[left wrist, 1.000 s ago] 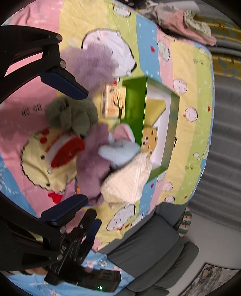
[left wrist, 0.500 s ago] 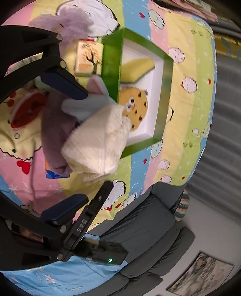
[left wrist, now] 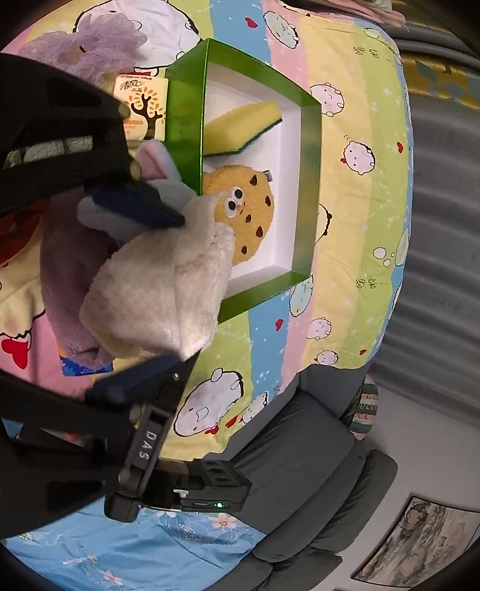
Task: Organize soft objects
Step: 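Grasp the cream fleece towel with the right gripper and lift it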
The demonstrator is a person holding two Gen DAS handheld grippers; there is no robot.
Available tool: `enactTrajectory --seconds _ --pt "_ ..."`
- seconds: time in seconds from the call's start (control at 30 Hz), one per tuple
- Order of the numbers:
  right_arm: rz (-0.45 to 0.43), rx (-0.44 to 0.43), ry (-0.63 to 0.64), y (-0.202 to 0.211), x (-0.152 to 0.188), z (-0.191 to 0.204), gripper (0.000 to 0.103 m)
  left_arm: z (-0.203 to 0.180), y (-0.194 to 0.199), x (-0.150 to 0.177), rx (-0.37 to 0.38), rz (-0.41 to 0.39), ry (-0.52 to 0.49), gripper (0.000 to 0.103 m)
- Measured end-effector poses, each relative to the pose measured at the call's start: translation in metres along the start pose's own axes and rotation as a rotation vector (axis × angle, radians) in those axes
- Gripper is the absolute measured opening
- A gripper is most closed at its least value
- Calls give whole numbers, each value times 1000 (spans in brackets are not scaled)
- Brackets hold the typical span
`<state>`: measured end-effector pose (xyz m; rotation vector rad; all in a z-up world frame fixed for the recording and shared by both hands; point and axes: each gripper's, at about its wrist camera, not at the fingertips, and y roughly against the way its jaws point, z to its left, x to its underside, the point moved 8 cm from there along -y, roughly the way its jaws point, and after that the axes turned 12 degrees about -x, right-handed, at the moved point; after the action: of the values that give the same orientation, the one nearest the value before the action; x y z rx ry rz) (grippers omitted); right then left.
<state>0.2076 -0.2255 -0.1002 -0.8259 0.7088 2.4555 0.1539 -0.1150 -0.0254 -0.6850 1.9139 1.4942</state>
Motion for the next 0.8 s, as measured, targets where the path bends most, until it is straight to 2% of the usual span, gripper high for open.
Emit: enactTrajectory --seconds 0.03,0.1,0.17,0.23,0.27,0.33,0.43,0.53,0.8 --pt "3 -4 -2 -1 1 1 66 -1 -1 0 4 2 -1 60" --pt "11 -43 -1 -3 3 6 60 -2 -3 1 1 6 -15 55" --pt "29 -55 14 -8 7 12 42 -3 -4 2 -2 3 -24 43" --pt "35 -45 34 -10 9 15 30 -3 -6 3 0 6 -23 31" --pt "33 -43 41 -11 10 17 27 -2 -7 4 -2 10 -21 25" --pt "25 -54 44 -10 10 20 21 -1 -9 4 -10 16 -19 23" --pt "6 -76 39 -4 8 23 19 0 -8 4 -4 15 -8 19" --pt "-28 -115 57 9 6 35 16 -3 1 3 20 5 2 19" --pt "-151 -199 186 50 -5 91 16 -13 54 -12 65 -93 -3 19"
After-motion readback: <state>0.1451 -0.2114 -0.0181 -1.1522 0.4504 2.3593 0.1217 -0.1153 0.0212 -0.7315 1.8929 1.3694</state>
